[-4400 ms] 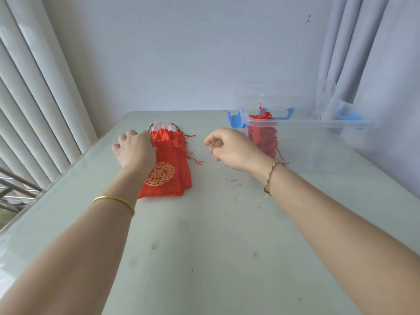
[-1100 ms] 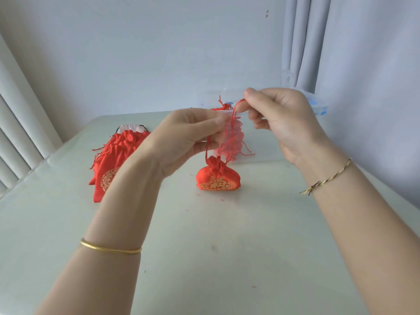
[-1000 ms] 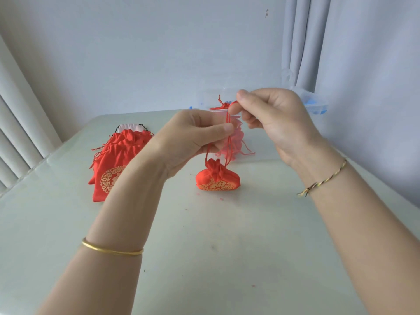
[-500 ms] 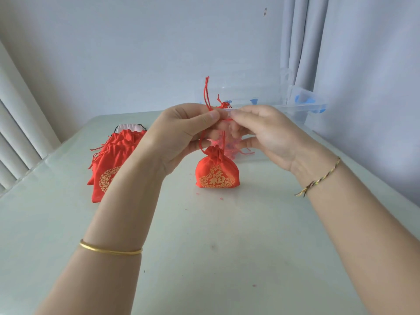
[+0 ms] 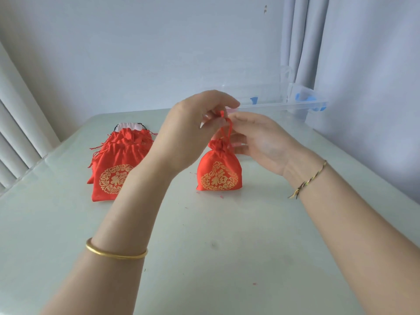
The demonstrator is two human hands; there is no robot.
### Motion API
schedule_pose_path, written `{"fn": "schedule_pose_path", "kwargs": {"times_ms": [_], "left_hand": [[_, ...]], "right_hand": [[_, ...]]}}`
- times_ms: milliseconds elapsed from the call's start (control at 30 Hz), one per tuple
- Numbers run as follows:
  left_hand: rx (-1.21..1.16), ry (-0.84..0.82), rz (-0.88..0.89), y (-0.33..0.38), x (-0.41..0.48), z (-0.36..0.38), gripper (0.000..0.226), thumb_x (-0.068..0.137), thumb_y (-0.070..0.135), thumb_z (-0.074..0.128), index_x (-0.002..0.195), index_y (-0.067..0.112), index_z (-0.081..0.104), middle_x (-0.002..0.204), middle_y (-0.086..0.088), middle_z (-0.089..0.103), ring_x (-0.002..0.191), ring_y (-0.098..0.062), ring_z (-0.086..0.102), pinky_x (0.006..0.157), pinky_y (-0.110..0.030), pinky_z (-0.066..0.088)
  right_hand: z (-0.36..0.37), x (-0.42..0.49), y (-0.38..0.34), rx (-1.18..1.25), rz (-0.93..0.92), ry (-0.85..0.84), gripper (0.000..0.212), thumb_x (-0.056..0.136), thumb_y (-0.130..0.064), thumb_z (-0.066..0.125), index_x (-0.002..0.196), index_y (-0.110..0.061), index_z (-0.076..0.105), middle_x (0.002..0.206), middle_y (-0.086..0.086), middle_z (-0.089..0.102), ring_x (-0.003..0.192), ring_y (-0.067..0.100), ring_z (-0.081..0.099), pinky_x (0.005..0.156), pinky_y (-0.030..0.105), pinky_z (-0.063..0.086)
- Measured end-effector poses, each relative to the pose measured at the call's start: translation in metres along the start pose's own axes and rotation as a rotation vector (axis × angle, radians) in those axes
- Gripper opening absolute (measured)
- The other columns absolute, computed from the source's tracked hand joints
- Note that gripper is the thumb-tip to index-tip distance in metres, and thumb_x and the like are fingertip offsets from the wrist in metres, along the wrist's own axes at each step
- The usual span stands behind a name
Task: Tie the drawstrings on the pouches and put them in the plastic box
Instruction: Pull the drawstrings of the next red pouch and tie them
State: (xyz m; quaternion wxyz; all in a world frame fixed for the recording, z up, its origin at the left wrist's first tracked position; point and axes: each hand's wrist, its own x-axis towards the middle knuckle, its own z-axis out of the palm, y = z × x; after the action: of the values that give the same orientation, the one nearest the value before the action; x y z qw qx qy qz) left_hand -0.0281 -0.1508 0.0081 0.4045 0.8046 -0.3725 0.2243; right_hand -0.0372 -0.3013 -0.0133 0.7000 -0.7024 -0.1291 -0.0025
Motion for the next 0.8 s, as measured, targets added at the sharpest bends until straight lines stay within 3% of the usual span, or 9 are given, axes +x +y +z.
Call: {"fn": "schedule_pose_path", "kwargs": {"times_ms": [133,200,267,367,533,633,800], "left_hand": [[0.056,0.122,0.08,-0.004,-0.001,0.003,0.042,0.079,-0.005,0.055,0.111,0.02,0.063,0.085,0.01,0.064,0.083,-0.014,0.059,0.082,-0.03,0.049],[0.029,0.158,0.073,-0.005,-0.001,0.004,0.044,0.078,-0.006,0.056,0.111,0.022,0.063,0.086,0.005,0.067,0.082,-0.013,0.06,0.081,-0.025,0.049],[0.01,0.176,0.039,-0.007,-0.001,0.005,0.043,0.079,-0.004,0.059,0.111,0.025,0.063,0.087,0.003,0.069,0.081,-0.009,0.06,0.079,-0.017,0.048],[-0.049,0.199,-0.061,-0.01,0.0,0.004,0.035,0.082,0.002,0.062,0.104,0.028,0.063,0.086,0.001,0.069,0.079,-0.008,0.062,0.078,-0.015,0.048],[-0.298,0.151,-0.315,-0.015,0.001,0.002,0.017,0.086,0.002,0.058,0.087,0.016,0.067,0.077,-0.001,0.071,0.067,-0.007,0.065,0.067,-0.019,0.05],[-0.416,0.144,-0.448,-0.018,0.0,-0.002,0.017,0.093,0.014,0.052,0.086,0.016,0.067,0.075,0.004,0.072,0.07,-0.008,0.067,0.065,-0.02,0.049],[-0.545,0.131,-0.65,-0.02,-0.001,-0.003,0.035,0.098,0.034,0.039,0.091,0.015,0.068,0.083,0.002,0.073,0.074,-0.009,0.066,0.065,-0.022,0.048]], "right_hand": [[0.001,0.0,0.0,0.05,0.012,-0.057,0.018,0.094,-0.021,0.047,0.092,-0.013,0.062,0.08,0.0,0.065,0.069,0.013,0.062,0.06,0.019,0.047],[0.003,-0.001,0.0,0.033,0.003,-0.073,0.019,0.095,-0.02,0.046,0.087,-0.011,0.061,0.082,0.005,0.063,0.066,0.011,0.063,0.058,0.016,0.045],[0.003,-0.001,-0.001,-0.012,-0.001,-0.046,0.023,0.095,-0.02,0.045,0.079,-0.012,0.059,0.08,0.005,0.062,0.066,0.012,0.063,0.065,0.022,0.045],[0.0,0.0,-0.003,-0.094,-0.016,0.078,0.03,0.098,-0.02,0.042,0.071,-0.013,0.053,0.074,0.005,0.062,0.063,0.016,0.061,0.069,0.033,0.042],[-0.003,0.001,-0.004,-0.144,-0.078,0.247,0.032,0.098,-0.024,0.041,0.07,-0.012,0.05,0.066,0.003,0.06,0.052,0.01,0.061,0.058,0.027,0.047],[-0.006,0.003,-0.004,0.013,-0.045,0.303,0.036,0.097,-0.029,0.044,0.064,-0.014,0.047,0.064,0.001,0.059,0.051,0.012,0.058,0.051,0.023,0.045],[-0.006,0.006,-0.002,0.427,0.053,0.219,0.043,0.094,-0.035,0.048,0.055,-0.017,0.048,0.069,0.002,0.064,0.051,0.012,0.056,0.047,0.02,0.044]]}}
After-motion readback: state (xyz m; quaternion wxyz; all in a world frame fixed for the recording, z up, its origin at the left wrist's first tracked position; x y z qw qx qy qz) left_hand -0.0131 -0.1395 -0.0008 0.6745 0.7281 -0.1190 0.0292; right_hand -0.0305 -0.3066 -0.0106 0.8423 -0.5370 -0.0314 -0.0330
